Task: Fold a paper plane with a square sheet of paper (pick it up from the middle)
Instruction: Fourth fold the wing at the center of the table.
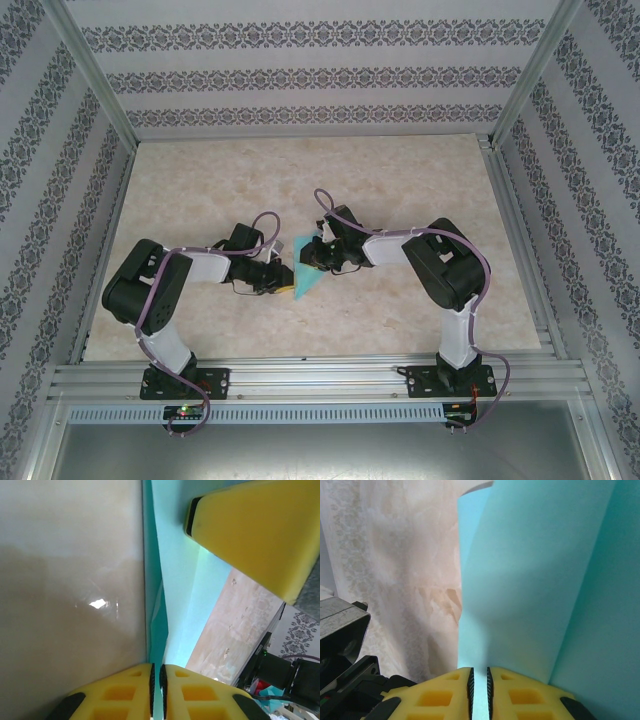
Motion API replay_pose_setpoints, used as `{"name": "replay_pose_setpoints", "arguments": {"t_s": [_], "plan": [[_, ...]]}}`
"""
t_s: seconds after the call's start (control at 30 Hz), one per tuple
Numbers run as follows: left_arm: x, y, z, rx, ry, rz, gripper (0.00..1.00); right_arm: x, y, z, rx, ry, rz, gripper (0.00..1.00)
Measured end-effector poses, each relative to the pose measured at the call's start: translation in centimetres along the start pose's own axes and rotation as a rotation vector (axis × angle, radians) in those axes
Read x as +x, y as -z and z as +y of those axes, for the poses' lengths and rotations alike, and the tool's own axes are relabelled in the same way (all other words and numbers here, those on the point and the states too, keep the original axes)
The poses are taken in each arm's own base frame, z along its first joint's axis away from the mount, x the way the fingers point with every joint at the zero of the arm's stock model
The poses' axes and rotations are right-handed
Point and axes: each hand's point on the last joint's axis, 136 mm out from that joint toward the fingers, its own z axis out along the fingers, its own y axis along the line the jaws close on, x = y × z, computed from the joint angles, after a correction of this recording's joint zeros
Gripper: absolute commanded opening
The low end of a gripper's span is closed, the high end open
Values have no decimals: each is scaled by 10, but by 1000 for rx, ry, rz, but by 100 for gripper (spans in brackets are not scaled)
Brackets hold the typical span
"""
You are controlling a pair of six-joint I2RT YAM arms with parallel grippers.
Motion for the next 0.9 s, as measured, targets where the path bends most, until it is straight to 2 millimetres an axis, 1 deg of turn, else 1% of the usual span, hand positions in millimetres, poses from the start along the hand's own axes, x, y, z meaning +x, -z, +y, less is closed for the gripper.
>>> {"name": "replay_pose_setpoints", "arguments": {"t_s": [0.07, 0.27, 0.3, 0.37, 0.47, 0.5, 0.6, 0.67, 0.73, 0.83, 0.9], "plan": [[2, 1, 4, -32, 4, -2, 9, 1, 0, 0, 1, 0, 1, 19], [15, 17, 16, -114, 36, -41, 11, 0, 0, -1, 8, 2, -2, 18], [17, 20, 18, -128, 43, -48, 13, 0, 0, -1, 9, 1, -1, 18], [18, 24, 17, -137, 54, -64, 21, 0, 0, -1, 9, 1, -1, 18], [14, 30, 8, -120, 52, -94, 28, 0, 0, -1, 9, 1, -1, 18], [12, 32, 4, -114, 51, -99, 29, 0, 0, -1, 9, 1, -1, 18], [5, 32, -7, -94, 38, -106, 30, 0, 0, -1, 10, 1, -1, 18], [1, 29, -18, -78, 18, -101, 25, 0, 0, -1, 10, 1, -1, 18], [-4, 25, -28, -66, -2, -99, 24, 0, 0, -1, 9, 1, -2, 18], [-5, 19, -38, -54, -25, -89, 28, 0, 0, -1, 10, 1, -2, 18], [-5, 14, -39, -54, -30, -79, 27, 0, 0, -1, 10, 1, -2, 18]]}}
